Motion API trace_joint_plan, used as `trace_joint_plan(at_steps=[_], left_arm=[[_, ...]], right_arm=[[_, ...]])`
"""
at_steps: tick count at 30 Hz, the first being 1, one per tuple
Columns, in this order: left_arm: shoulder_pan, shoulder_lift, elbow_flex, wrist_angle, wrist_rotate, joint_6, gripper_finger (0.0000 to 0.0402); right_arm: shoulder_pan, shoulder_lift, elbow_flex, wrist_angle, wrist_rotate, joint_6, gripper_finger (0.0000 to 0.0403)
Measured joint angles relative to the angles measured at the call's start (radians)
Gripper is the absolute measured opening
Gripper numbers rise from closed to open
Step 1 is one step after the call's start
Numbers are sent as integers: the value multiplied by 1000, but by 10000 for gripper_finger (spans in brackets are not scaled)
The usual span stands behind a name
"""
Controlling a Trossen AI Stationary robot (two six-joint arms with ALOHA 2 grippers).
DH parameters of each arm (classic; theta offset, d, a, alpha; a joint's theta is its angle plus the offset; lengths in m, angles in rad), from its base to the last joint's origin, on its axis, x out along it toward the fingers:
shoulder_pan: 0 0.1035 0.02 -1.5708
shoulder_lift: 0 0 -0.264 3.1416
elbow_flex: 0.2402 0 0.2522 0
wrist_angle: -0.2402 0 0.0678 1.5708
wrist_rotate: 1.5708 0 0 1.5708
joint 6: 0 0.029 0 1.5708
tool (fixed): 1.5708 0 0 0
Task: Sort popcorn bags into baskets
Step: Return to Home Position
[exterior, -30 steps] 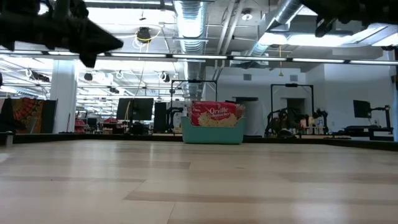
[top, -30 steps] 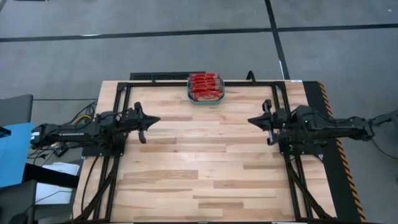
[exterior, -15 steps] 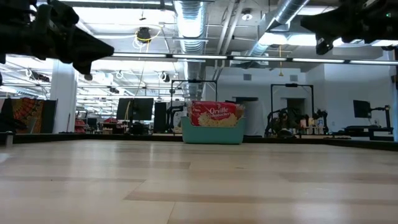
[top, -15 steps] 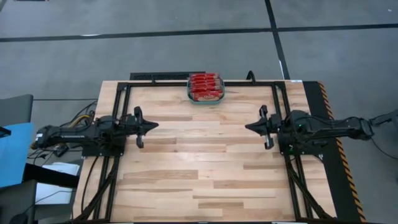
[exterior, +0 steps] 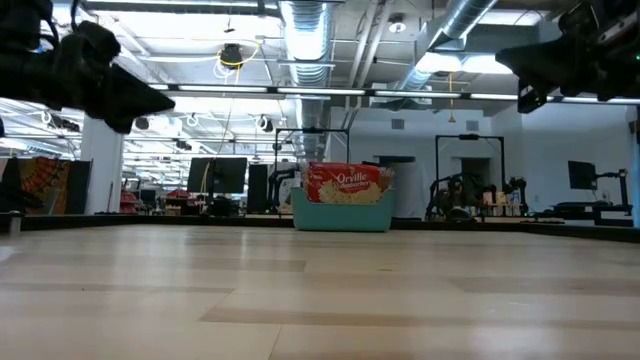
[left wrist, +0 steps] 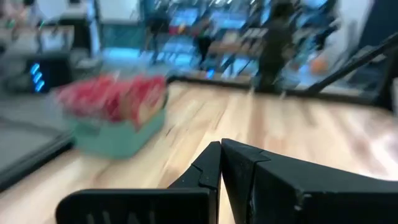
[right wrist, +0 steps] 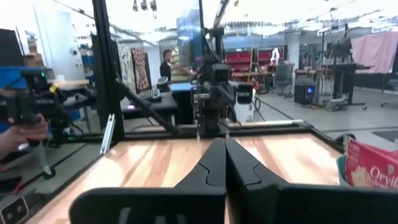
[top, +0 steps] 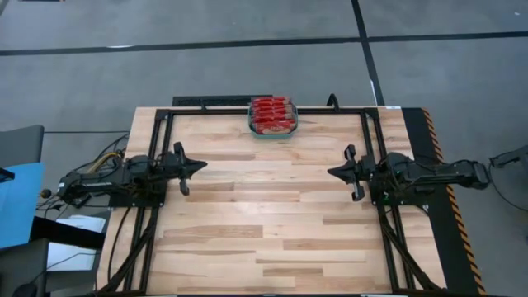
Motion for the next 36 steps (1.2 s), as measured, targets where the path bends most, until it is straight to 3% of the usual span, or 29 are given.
trace_joint_plan(at_steps=[15, 28, 33, 36], left_arm=[[0, 25, -2, -14, 19, 43, 0], [0, 25, -3, -13, 19, 40, 0], [5, 23, -3, 6, -101, -119, 0], [4, 24, -3, -1, -52, -209, 0]], right_arm=[[18, -85, -12, -29, -6, -17, 29], [18, -84, -13, -175, -5, 9, 34], [18, -84, -13, -231, -5, 9, 29], [18, -84, -13, -265, -5, 9, 27]])
